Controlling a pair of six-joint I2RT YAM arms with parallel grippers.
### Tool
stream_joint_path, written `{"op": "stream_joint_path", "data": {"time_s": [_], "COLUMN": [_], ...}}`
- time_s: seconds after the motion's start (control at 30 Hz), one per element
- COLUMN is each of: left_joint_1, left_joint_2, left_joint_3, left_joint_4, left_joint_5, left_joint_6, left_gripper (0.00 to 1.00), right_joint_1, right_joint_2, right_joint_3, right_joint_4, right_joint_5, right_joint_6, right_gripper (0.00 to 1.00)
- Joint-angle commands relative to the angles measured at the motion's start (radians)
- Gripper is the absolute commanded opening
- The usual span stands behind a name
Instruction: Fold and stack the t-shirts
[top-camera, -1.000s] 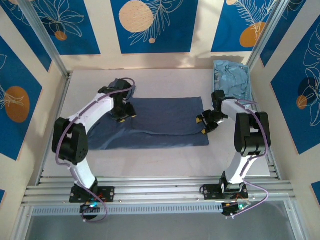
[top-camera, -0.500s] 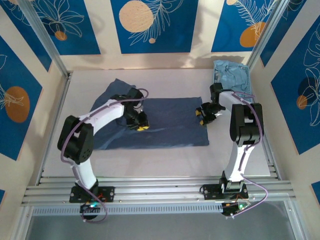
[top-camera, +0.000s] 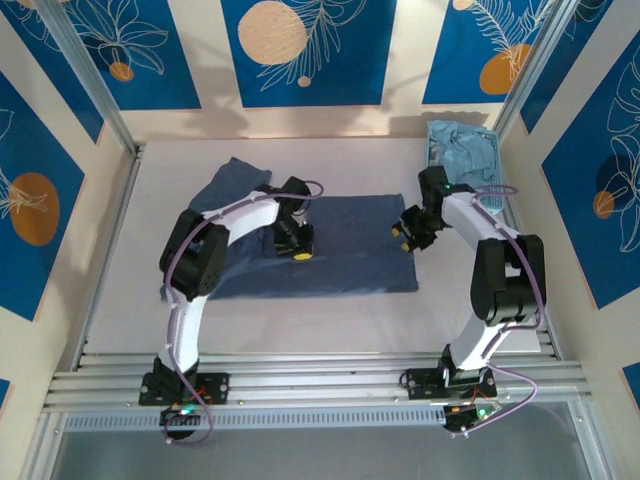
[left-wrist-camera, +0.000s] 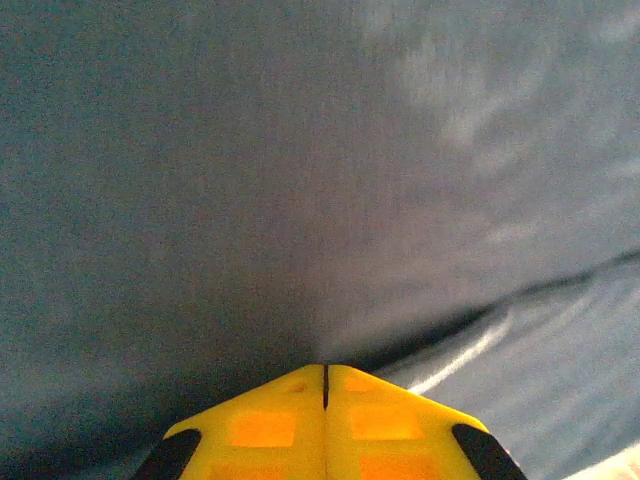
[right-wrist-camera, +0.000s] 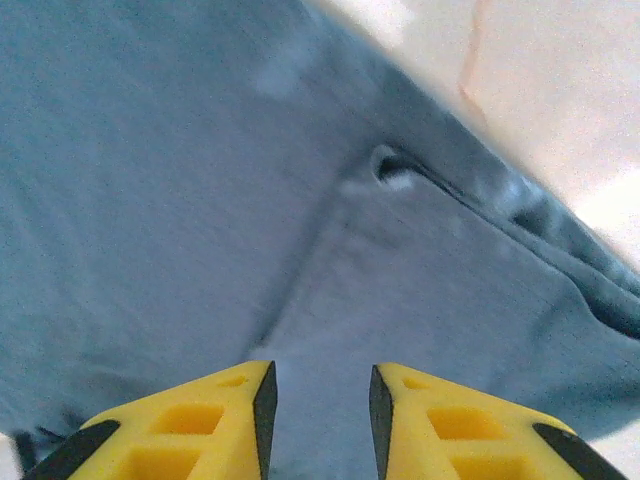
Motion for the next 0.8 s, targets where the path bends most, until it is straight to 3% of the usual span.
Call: {"op": "stream_joint_path", "data": {"time_s": [0.0, 0.07, 0.2, 0.4, 0.57, 0.77], "left_joint_1": [0.004, 0.004, 0.039, 0.225, 0.289, 0.257], "left_joint_2": [0.036, 0.016, -0.102, -0.278, -0.180, 0.004], "left_joint_3": [0.090, 0.110, 0.082, -0.103, -0.005, 0.196], "left_joint_4": [-0.052, -0.049, -0.057, 0.006, -0.057, -0.240], "left_joint_5": [-0.045, -0.053, -0.114, -0.091, -0.068, -0.192], "left_joint_6": [0.063, 0.071, 0.058, -0.013, 0.082, 0.184], "left_gripper": [0.08, 0.12, 0.32, 0.37, 0.49, 0.50], "right_joint_1": [0.023, 0.036, 0.050, 0.108, 0.157, 0.166], "right_joint_2": [-0.012, -0.008, -0.007, 0.014, 0.035, 0.032], "right_joint_3": [-0.057, -0.059, -0.046, 0.010, 0.063, 0.080], "right_joint_4": [-0.009, -0.012, -0.013, 0.036, 0.025, 0.011], "right_joint_5": [-0.016, -0.019, -0.012, -0.070, -0.086, -0.096], "right_joint_6": [-0.032, -0.044, -0.066, -0.167, -0.252, -0.287], "right_gripper": [0.31, 0.30, 0.30, 0.31, 0.32, 0.34]}}
